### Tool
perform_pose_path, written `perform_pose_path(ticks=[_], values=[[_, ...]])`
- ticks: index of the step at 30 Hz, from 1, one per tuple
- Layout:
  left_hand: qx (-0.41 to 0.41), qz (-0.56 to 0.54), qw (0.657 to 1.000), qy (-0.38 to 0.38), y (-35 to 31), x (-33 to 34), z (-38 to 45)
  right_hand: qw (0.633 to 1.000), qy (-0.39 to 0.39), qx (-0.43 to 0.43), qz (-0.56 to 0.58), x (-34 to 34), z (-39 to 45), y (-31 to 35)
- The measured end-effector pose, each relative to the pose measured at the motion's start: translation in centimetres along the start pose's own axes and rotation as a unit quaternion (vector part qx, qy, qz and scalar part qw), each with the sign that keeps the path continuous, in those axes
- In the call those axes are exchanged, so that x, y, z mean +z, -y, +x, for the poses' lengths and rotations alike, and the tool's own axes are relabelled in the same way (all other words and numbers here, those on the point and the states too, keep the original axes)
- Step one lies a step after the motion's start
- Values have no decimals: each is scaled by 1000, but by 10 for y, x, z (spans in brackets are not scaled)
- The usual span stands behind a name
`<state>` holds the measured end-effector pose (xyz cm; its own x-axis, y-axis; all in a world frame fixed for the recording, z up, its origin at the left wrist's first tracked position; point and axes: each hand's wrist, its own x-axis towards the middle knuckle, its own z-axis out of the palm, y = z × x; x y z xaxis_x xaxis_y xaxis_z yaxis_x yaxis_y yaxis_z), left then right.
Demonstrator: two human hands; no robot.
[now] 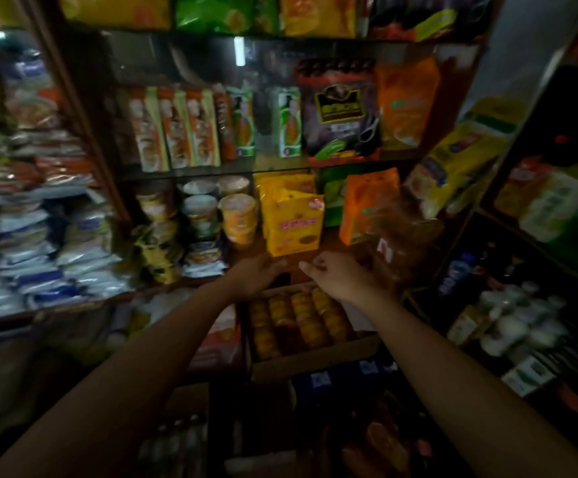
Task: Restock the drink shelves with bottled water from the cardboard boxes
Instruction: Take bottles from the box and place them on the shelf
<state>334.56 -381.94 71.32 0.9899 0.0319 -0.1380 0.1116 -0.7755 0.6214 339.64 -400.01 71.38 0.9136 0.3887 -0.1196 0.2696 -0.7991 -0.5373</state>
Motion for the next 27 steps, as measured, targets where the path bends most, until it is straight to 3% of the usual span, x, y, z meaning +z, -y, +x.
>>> perform_pose_path(ticks=[10,15,21,27], values=[[-182,-72,979,65,151,46,15,989,139,31,32,151,55,-2],[-254,-135,956,65,225,116,20,973,219,66,32,240,63,-53],[-357,-151,917,92,315,230,33,963,253,88,13,344,86,-129],[-367,-139,913,113,387,330,54,958,276,72,-35,446,94,-201]])
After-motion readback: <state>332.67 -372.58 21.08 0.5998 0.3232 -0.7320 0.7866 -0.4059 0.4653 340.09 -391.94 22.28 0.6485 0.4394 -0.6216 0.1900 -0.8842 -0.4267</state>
